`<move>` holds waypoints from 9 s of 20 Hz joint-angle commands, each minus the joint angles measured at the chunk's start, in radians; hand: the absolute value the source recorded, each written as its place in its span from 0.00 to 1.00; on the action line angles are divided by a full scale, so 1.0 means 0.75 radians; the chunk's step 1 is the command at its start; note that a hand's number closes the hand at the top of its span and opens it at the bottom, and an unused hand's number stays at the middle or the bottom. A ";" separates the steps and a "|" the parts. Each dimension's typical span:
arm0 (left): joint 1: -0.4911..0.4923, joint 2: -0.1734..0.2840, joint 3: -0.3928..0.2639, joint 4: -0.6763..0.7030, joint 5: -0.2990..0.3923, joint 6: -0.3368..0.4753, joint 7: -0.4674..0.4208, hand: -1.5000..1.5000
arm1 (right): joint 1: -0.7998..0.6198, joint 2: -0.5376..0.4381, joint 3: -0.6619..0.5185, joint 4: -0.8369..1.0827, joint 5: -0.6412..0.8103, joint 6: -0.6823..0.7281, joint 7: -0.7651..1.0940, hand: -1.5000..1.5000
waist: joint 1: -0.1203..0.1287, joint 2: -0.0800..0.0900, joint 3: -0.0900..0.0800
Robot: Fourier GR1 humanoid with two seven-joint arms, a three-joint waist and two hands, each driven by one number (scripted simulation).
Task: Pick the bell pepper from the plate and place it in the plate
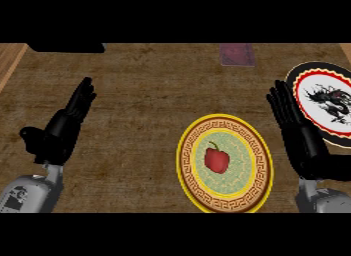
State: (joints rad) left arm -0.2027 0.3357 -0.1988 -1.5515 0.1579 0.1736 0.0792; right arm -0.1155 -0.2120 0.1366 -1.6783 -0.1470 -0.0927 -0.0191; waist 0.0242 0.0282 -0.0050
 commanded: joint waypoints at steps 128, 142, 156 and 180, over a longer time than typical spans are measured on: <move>0.242 -0.325 0.202 0.177 -0.101 -0.203 0.204 0.50 | -0.087 -0.345 -0.507 0.603 0.347 -0.353 -0.485 1.00 | -0.005 -0.029 0.009; 0.220 -0.315 0.192 0.101 -0.092 -0.225 0.287 0.50 | -0.725 -0.564 -0.696 1.722 0.368 -0.264 -0.984 1.00 | 0.034 -0.015 0.013; 0.227 -0.380 0.143 0.188 -0.133 -0.211 0.185 0.50 | -0.810 -0.596 -0.576 1.974 0.510 0.005 -0.898 0.00 | 0.079 0.012 0.021; 0.284 -0.388 0.138 0.176 -0.154 -0.194 0.154 0.50 | -0.547 -0.884 -0.754 2.035 0.326 0.873 -1.147 0.00 | 0.018 -0.007 0.020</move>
State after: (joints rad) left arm 0.0016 0.0629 -0.0738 -1.4316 0.0646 0.0161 0.2157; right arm -0.5758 -0.8604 -0.4489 -0.1446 0.0797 0.4200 -0.7816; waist 0.0454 0.0252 0.0107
